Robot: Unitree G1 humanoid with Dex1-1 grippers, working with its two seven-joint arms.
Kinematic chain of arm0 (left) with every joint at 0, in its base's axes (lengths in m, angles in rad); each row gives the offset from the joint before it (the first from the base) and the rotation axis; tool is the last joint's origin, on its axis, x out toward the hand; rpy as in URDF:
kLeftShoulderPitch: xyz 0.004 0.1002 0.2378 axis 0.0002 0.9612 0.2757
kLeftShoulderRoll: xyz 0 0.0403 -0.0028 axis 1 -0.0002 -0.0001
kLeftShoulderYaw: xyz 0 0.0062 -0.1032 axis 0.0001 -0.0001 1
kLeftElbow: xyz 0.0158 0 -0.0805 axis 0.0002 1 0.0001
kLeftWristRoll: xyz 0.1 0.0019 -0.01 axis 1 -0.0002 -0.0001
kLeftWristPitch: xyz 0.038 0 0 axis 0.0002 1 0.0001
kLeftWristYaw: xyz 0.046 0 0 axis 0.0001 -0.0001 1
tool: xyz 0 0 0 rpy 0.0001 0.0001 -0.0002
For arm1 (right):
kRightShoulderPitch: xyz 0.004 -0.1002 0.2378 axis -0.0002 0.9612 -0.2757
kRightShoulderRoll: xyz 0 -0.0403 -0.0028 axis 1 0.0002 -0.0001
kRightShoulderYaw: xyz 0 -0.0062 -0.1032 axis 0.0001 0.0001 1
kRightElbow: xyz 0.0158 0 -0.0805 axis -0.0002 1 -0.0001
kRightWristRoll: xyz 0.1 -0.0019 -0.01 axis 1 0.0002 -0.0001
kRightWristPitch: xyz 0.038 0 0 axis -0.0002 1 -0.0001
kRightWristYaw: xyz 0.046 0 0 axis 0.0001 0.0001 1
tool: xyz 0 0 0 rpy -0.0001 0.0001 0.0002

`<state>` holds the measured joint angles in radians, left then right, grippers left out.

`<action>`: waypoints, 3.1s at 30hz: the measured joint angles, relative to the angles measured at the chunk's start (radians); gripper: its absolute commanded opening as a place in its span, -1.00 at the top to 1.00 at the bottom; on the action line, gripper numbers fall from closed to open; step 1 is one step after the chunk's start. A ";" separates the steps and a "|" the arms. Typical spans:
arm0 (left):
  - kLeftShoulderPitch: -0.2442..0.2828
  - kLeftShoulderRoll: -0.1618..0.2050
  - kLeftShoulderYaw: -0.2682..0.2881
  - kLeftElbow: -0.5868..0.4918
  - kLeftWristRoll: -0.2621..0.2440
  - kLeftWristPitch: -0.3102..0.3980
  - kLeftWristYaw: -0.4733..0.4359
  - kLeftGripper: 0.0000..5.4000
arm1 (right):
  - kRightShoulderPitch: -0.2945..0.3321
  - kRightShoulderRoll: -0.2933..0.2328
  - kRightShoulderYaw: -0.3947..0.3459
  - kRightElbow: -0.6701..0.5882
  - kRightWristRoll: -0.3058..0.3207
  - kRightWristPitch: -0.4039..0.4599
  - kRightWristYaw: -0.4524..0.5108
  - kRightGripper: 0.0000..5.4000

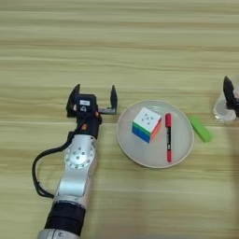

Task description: Move the objects on the table

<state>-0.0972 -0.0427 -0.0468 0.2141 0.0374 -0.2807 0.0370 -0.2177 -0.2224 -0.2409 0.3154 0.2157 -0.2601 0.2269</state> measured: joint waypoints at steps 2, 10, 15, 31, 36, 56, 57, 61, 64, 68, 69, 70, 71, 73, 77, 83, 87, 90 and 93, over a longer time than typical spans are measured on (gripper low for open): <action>-0.001 0.000 -0.001 0.004 0.001 0.000 0.001 -1.00 | 0.020 0.000 0.002 -0.045 0.005 0.027 0.001 -0.15; -0.004 0.000 -0.007 0.009 0.004 -0.004 0.007 -1.00 | 0.057 0.001 0.005 -0.186 0.007 0.108 -0.001 -0.14; -0.006 0.001 -0.017 0.010 0.001 -0.013 -0.007 -1.00 | 0.068 0.001 0.006 -0.260 0.014 0.159 -0.002 -0.14; 0.015 0.009 -0.206 -0.093 -0.026 -0.037 -0.266 -1.00 | 0.026 0.010 0.101 -0.533 0.071 0.408 0.007 -0.13; 0.035 0.011 -0.231 -0.098 -0.026 -0.038 -0.289 -1.00 | -0.001 0.020 0.147 -0.601 0.086 0.482 0.017 -0.13; 0.035 0.013 -0.242 -0.091 -0.021 -0.038 -0.303 -1.00 | -0.044 0.075 0.368 -0.708 0.079 0.624 0.044 -0.13; 0.035 0.014 -0.245 -0.091 -0.021 -0.038 -0.305 -1.00 | -0.044 0.078 0.373 -0.705 0.077 0.623 0.044 -0.13; 0.035 0.015 -0.257 -0.091 -0.017 -0.039 -0.314 -1.00 | -0.044 0.095 0.400 -0.679 0.062 0.623 0.047 -0.13; 0.036 0.017 -0.266 -0.091 -0.017 -0.041 -0.320 -1.00 | -0.044 0.108 0.420 -0.663 0.056 0.622 0.053 -0.13; 0.041 0.019 -0.272 -0.091 -0.017 -0.042 -0.325 -1.00 | -0.044 0.117 0.438 -0.641 0.043 0.621 0.065 -0.13; 0.041 0.019 -0.272 -0.091 -0.017 -0.042 -0.325 -1.00 | -0.043 0.118 0.442 -0.632 0.042 0.620 0.066 -0.13; 0.041 0.019 -0.271 -0.091 -0.017 -0.042 -0.325 -1.00 | -0.042 0.118 0.446 -0.626 0.041 0.620 0.068 -0.13; 0.041 0.020 -0.270 -0.090 -0.017 -0.042 -0.324 -1.00 | -0.041 0.119 0.449 -0.621 0.040 0.620 0.069 -0.13; 0.041 0.021 -0.269 -0.090 -0.018 -0.042 -0.324 -1.00 | -0.040 0.121 0.452 -0.616 0.039 0.620 0.070 -0.13; 0.041 0.021 -0.263 -0.089 -0.019 -0.042 -0.322 -1.00 | -0.033 0.124 0.464 -0.615 0.038 0.620 0.077 -0.13; 0.041 0.020 -0.252 -0.085 -0.019 -0.044 -0.320 -1.00 | -0.011 0.130 0.485 -0.640 0.039 0.620 0.090 -0.13; 0.039 0.020 -0.245 -0.076 -0.019 -0.045 -0.316 -1.00 | 0.003 0.131 0.496 -0.663 0.042 0.623 0.098 -0.13; 0.038 0.020 -0.241 -0.071 -0.019 -0.047 -0.315 -1.00 | 0.008 0.132 0.505 -0.677 0.043 0.624 0.103 -0.13; 0.037 0.020 -0.235 -0.064 -0.018 -0.048 -0.313 -1.00 | 0.016 0.132 0.511 -0.692 0.043 0.633 0.108 -0.13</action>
<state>-0.0605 -0.0230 -0.2823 0.1499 0.0190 -0.3285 -0.2759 -0.2016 -0.0903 0.2696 -0.3769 0.2592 0.3731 0.3344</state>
